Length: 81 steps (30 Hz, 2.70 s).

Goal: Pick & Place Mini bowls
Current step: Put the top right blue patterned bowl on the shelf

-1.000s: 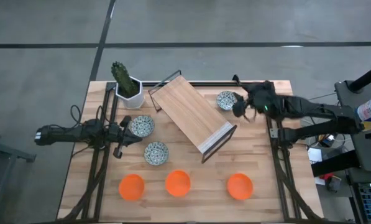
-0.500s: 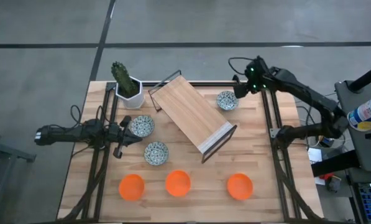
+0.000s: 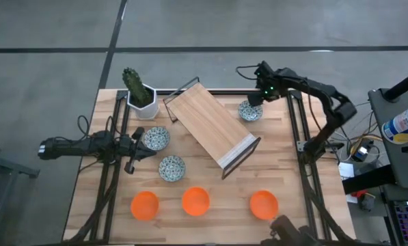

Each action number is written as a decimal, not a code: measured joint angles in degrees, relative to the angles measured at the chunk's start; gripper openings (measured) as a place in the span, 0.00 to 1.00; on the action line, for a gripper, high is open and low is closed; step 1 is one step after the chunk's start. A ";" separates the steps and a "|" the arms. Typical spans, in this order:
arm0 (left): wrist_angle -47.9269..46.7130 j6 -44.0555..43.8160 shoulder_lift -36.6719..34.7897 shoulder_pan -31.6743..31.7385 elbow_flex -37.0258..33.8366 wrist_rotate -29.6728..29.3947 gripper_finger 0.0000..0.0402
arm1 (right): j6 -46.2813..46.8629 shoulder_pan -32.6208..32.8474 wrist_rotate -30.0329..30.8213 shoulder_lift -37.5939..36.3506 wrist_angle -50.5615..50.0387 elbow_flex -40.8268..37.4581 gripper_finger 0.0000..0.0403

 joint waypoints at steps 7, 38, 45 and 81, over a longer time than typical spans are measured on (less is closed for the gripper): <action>0.00 0.00 -0.02 -0.02 -0.02 0.00 0.00 | -0.83 -0.28 0.02 6.11 1.00 0.92 0.54; 0.02 0.02 0.01 -0.02 0.00 0.00 0.00 | -3.31 -1.94 -5.80 2.68 -7.95 14.55 0.03; 0.02 0.00 0.00 -0.01 -0.02 0.00 0.00 | -3.96 -1.88 -10.37 1.46 -17.12 24.81 0.02; 0.02 0.02 0.01 0.01 0.00 0.00 0.00 | 4.37 32.99 -17.57 0.47 -24.45 31.50 0.03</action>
